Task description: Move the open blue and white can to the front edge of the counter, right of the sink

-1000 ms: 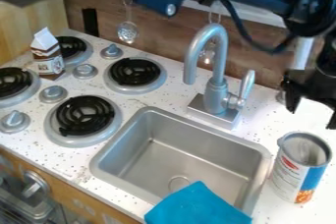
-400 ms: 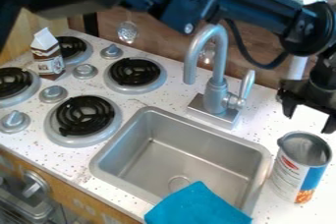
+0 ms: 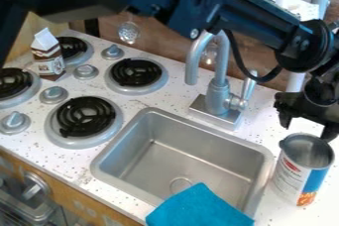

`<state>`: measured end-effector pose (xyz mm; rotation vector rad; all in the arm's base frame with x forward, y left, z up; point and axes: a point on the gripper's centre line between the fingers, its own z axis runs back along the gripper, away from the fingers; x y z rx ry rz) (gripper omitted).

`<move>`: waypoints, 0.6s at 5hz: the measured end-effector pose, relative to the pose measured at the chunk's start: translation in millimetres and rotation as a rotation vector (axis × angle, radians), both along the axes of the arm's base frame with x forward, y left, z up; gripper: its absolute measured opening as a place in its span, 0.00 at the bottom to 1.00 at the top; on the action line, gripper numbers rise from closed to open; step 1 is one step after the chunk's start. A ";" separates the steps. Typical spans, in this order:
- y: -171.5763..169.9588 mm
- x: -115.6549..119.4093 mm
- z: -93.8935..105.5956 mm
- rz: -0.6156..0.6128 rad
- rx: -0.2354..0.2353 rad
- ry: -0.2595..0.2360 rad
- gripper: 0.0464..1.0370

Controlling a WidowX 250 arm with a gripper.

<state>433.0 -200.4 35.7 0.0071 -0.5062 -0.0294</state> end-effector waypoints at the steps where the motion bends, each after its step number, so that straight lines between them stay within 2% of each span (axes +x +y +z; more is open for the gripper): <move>1: 2.7 -10.5 -13.1 0.002 0.008 0.030 0.95; 3: -7.6 -43.0 -37.0 -0.040 0.026 0.085 0.94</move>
